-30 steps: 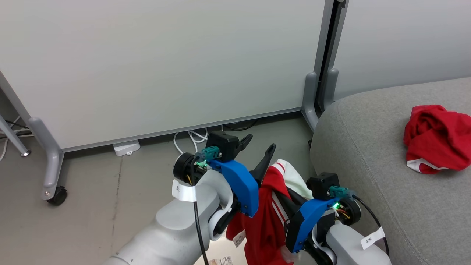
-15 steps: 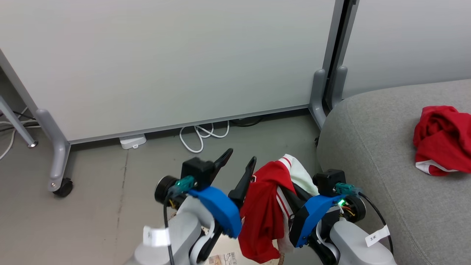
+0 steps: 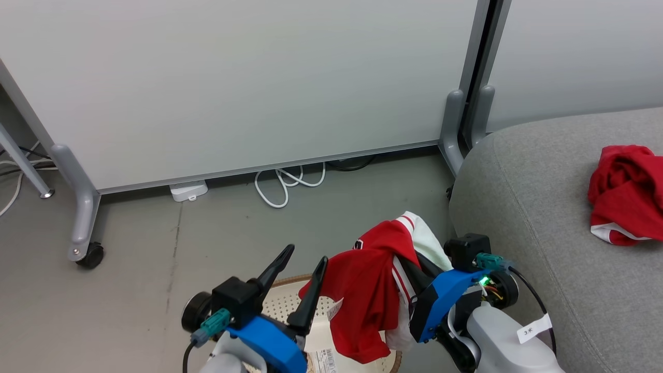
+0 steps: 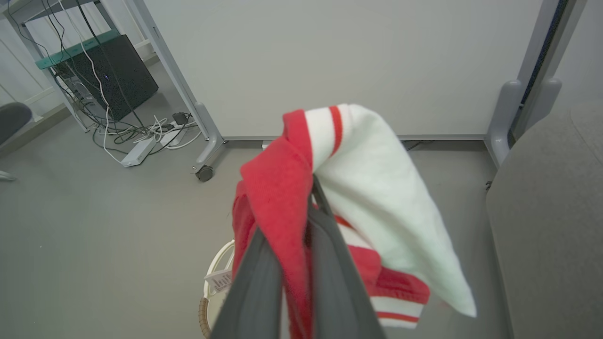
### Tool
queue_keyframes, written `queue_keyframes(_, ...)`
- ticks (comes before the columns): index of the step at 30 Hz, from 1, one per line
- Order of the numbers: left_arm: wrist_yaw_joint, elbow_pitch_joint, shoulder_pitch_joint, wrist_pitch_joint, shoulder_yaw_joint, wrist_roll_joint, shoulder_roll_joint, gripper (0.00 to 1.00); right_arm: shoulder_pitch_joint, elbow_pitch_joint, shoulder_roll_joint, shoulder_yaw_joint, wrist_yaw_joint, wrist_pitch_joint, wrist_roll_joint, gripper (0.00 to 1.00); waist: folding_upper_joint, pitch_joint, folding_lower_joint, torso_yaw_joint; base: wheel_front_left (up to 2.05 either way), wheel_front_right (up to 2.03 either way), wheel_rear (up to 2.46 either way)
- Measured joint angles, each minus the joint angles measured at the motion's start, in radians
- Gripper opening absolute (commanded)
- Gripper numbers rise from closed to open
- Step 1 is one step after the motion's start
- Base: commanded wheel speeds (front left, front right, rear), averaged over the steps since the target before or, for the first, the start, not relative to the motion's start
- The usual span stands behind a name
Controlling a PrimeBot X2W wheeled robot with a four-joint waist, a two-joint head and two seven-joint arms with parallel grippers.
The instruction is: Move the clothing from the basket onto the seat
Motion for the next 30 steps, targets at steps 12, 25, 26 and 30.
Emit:
queue_keyframes(12,-0.026,-0.003,0.08,0.0,0.12,0.1,-0.04,1.0,-0.001,0.002,0.0,-0.009,0.0,-0.003,-0.002,0.0,0.0,0.005,0.0,-0.009,0.0,0.0,0.0)
queue_keyframes(25,-0.028,-0.007,0.083,0.0,0.124,0.122,-0.057,1.0,-0.016,-0.004,0.0,-0.022,0.0,-0.006,-0.015,0.0,0.0,0.026,0.0,-0.136,0.0,0.0,0.0)
queue_keyframes(26,-0.028,-0.008,0.082,0.0,0.122,0.12,-0.057,1.0,-0.016,-0.004,0.0,-0.024,0.0,-0.006,-0.015,0.0,0.0,0.028,0.0,-0.15,0.0,0.0,0.0)
queue_keyframes(30,-0.031,-0.013,0.077,0.0,0.114,0.114,-0.055,1.0,-0.016,-0.005,0.0,-0.028,0.0,-0.007,-0.019,0.0,0.0,0.035,0.0,-0.212,0.0,0.0,0.0)
